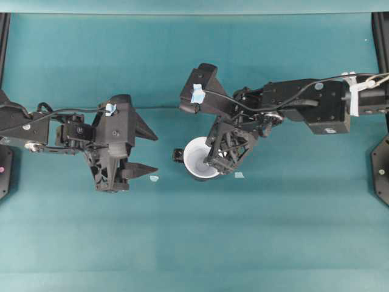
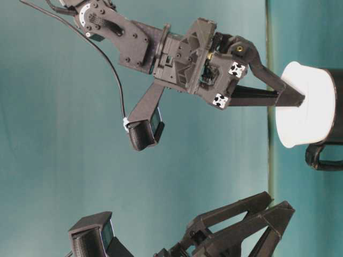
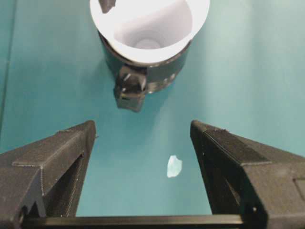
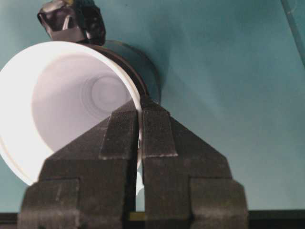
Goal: Put a paper cup into the cup holder on your left arm.
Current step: 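Lower the white cup into the black mug with the right gripper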
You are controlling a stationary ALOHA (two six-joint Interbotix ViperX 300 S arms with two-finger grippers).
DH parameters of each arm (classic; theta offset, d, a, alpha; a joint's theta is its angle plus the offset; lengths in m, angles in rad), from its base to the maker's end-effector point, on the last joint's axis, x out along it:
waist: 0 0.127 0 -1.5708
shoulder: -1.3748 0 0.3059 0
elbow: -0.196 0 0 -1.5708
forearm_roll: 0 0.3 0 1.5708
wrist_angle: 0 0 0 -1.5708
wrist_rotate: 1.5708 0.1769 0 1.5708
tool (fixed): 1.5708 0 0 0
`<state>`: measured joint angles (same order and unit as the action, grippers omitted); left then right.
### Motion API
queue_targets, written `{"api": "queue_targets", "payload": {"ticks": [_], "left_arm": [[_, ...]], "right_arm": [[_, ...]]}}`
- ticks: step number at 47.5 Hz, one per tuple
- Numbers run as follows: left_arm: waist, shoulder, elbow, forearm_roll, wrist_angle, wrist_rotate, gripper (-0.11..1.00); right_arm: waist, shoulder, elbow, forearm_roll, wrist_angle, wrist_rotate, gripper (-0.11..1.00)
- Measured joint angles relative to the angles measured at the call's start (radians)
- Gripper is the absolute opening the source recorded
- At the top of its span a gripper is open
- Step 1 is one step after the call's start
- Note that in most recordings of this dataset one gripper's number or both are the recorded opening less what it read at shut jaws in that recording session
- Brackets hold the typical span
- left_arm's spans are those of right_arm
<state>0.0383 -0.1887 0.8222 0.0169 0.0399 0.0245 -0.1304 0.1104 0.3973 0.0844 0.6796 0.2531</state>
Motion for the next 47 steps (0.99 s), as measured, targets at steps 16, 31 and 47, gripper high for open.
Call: {"api": "queue_targets", "payload": {"ticks": [16, 31, 47], "left_arm": [[0.006, 0.003, 0.002, 0.0, -0.002, 0.0, 0.82], [0.009, 0.008, -0.006, 0.0, -0.002, 0.0, 0.82], [0.009, 0.011, -0.006, 0.0, -0.002, 0.0, 0.82]], "right_arm": [[-0.002, 0.003, 0.002, 0.002, -0.008, 0.0, 0.01], [-0.003, 0.003, 0.002, 0.002, -0.032, 0.0, 0.19], [-0.003, 0.003, 0.002, 0.005, -0.041, 0.0, 0.81]]}}
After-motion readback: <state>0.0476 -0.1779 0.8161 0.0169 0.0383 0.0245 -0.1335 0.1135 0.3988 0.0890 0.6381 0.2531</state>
